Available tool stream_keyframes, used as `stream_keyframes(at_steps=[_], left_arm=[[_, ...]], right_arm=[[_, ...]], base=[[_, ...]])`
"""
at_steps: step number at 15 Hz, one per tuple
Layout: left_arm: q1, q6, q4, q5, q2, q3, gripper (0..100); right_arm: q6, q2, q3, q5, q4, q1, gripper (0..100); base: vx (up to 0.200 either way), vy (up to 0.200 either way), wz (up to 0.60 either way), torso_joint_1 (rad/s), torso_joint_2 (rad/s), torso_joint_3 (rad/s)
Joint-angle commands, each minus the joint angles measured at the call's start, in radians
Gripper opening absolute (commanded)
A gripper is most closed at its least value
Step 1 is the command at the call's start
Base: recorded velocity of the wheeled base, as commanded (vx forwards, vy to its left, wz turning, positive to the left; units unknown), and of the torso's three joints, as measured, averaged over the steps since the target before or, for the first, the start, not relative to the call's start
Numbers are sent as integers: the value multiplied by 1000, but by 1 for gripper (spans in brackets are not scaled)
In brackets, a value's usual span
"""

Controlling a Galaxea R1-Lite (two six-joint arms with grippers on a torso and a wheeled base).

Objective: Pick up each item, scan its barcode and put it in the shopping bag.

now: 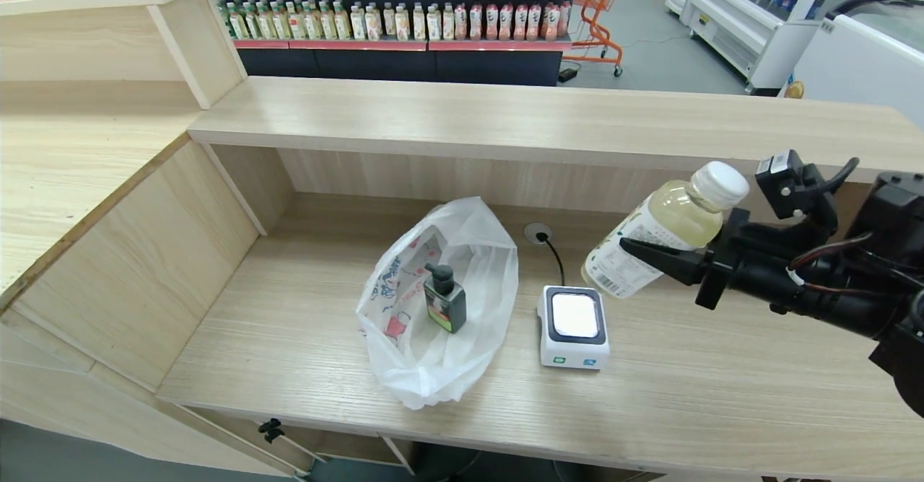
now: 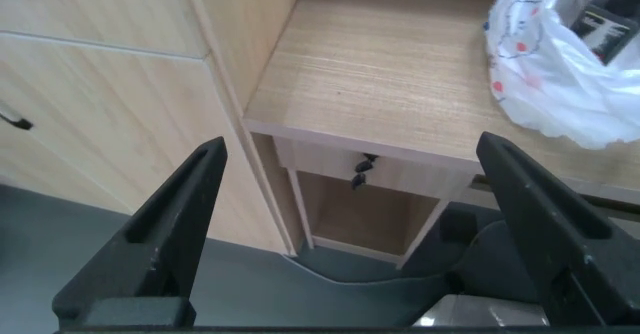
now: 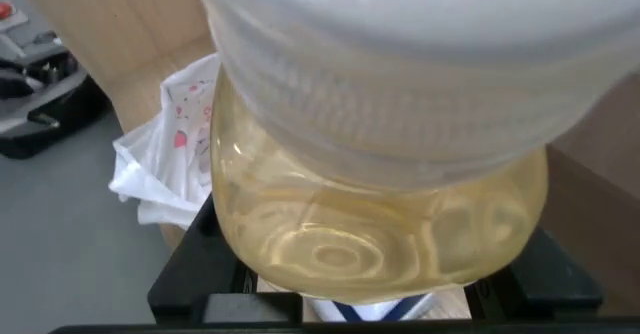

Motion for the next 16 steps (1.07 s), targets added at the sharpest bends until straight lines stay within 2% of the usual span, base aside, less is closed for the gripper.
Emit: stream_keyframes(at_steps=[1, 3, 11, 16], left_arm=[[-1, 1, 0, 0, 0, 0, 100], [-1, 1, 0, 0, 0, 0, 100], [1, 1, 0, 0, 0, 0, 100], [-1, 1, 0, 0, 0, 0, 100]], right_arm=[[24, 8, 0, -23, 7, 8, 0], [28, 57, -16, -56, 7, 8, 0], [84, 289, -143, -151, 0, 25, 0], [84, 436, -312, -155, -3, 83, 0]], base=[[0, 200, 0, -12, 2, 12], [0, 200, 0, 0, 0, 2], [0, 0, 0, 0, 0, 0], [0, 0, 0, 0, 0, 0]])
